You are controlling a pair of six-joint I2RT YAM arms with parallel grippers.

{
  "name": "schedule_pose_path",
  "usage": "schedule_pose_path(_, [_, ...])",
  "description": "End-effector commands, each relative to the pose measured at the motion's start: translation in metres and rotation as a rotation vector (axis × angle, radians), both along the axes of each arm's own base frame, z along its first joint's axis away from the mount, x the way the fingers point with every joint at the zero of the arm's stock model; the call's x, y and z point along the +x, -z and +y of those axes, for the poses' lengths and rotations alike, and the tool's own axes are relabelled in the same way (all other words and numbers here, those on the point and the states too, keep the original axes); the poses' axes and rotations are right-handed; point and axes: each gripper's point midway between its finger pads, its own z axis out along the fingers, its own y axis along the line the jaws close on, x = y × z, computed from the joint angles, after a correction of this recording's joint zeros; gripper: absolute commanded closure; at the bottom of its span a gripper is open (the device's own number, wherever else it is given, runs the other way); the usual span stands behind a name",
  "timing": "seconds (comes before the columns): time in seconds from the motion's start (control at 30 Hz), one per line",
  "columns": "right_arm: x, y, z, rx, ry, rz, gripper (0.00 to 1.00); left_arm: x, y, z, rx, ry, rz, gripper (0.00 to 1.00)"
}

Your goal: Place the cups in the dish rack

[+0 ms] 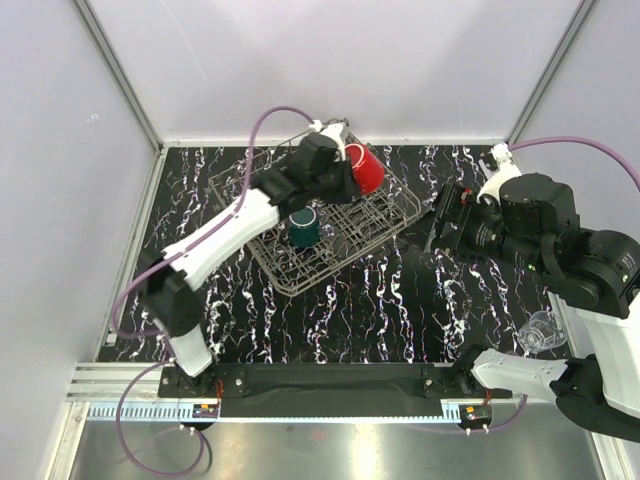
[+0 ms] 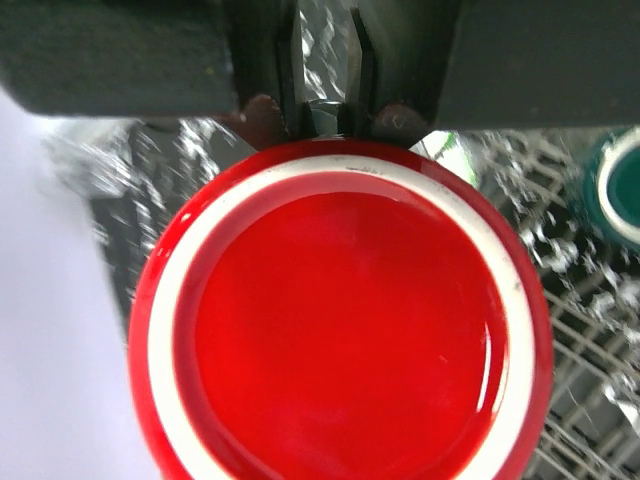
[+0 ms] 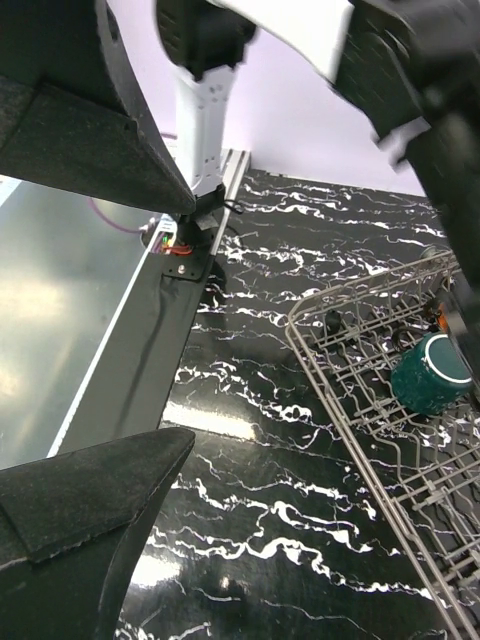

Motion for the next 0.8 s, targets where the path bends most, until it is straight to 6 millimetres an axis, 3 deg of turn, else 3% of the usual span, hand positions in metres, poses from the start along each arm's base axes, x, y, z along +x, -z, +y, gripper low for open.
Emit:
schedule_pose_path(0.0, [-0.037, 0.042, -0.043, -0.21, -0.011, 0.142, 0.05, 0.044, -0.021, -0.017, 0.069, -0.07, -0.182, 1.0])
schedule_pose_path(0.07, [-0.038, 0.038, -0.044, -0.199, -0.013, 0.134, 0.06, 0.055, -0.019, -0.021, 0.098, -0.086, -0.199, 1.0])
schedule_pose_path(0.17, [-0.038, 0.037, -0.05, -0.194, 0.017, 0.117, 0.05, 0.071, 0.018, -0.023, 0.177, -0.124, -0.167, 1.0])
schedule_pose_path(0.3, [-0.037, 0.032, -0.061, -0.169, 0.087, 0.095, 0.05, 0.086, 0.04, -0.026, 0.244, -0.144, -0.164, 1.0])
schedule_pose_path(0.5, [-0.049, 0.025, -0.078, -0.072, 0.175, 0.076, 0.05, 0.101, 0.09, -0.033, 0.306, -0.147, -0.143, 1.0])
schedule_pose_path(0.67, [-0.061, 0.024, -0.09, 0.012, 0.23, 0.076, 0.04, 0.111, 0.115, -0.033, 0.33, -0.172, -0.112, 1.0])
schedule_pose_path(0.77, [-0.063, 0.026, -0.087, 0.022, 0.218, 0.095, 0.04, 0.115, 0.131, -0.033, 0.315, -0.18, -0.07, 1.0])
